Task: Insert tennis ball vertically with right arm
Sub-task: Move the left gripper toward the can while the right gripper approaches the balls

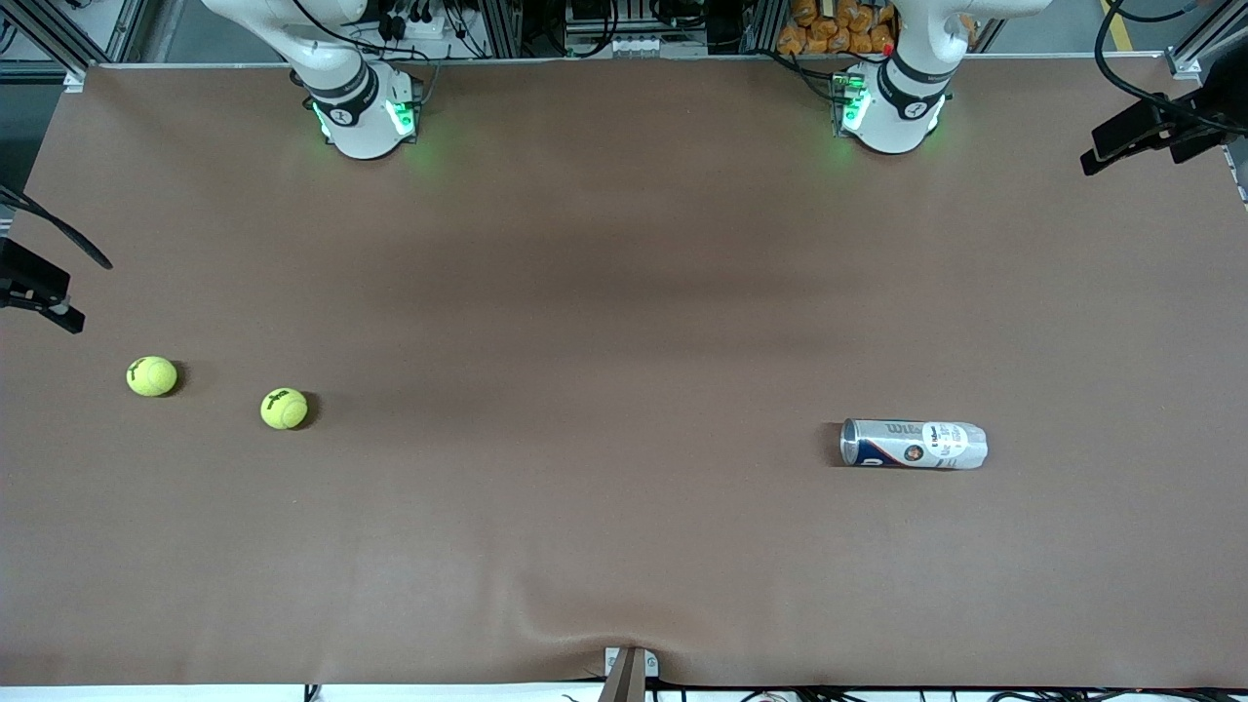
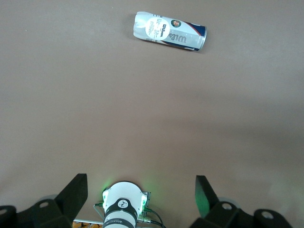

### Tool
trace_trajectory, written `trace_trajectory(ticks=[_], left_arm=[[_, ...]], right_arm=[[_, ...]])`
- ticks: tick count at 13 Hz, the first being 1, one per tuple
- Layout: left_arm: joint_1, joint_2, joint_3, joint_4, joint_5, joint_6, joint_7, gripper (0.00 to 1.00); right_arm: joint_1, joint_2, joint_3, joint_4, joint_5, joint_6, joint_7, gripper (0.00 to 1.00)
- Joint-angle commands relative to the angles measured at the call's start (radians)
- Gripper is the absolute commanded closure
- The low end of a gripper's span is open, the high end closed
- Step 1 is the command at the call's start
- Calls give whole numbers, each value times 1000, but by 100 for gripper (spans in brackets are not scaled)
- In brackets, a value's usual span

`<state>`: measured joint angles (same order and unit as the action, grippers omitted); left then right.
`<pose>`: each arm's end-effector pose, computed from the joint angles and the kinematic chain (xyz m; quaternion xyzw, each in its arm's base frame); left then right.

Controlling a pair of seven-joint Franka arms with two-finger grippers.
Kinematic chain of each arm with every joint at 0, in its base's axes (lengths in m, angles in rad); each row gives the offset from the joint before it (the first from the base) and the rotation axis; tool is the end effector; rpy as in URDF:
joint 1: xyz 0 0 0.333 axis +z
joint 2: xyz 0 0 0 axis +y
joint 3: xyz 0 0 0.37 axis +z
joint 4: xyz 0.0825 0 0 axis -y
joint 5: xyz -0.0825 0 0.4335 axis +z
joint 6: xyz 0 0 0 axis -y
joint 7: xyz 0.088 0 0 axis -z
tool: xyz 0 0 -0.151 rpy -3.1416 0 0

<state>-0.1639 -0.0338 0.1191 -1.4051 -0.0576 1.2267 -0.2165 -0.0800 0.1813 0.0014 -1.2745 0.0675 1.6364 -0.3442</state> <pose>0.5429 -0.0328 0.7104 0.9939 0.0776 -0.0756 0.0201 0.6813 -0.0440 0.6813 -0.9865 -0.1326 -0.0952 0.0142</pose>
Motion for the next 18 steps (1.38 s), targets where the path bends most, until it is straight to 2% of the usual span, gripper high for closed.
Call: trace_trajectory(ticks=[1, 5, 8, 10, 12, 15, 18], left_arm=[[-15, 18, -6, -2, -15, -3, -1, 0], [-32, 93, -6, -11, -11, -10, 69, 0], [-34, 127, -6, -9, -4, -9, 92, 0], [-34, 173, -6, -6, -1, -4, 129, 0], [-43, 221, -6, -8, 1, -3, 196, 0], [-103, 278, -15, -6, 73, -1, 281, 0], [-196, 330, -22, -8, 191, 1, 311, 0]], right_arm=[[-4, -6, -11, -6, -14, 0, 4, 0], [-24, -2, -14, -13, -18, -24, 13, 0], [-12, -5, -9, -13, -21, -183, 52, 0], [2, -14, -5, -28, -8, -306, 169, 0], [22, -74, -6, -138, -9, -274, 273, 0], [9, -115, -11, -256, -9, -195, 281, 0], [-12, -209, -12, -524, -9, 75, 277, 0]])
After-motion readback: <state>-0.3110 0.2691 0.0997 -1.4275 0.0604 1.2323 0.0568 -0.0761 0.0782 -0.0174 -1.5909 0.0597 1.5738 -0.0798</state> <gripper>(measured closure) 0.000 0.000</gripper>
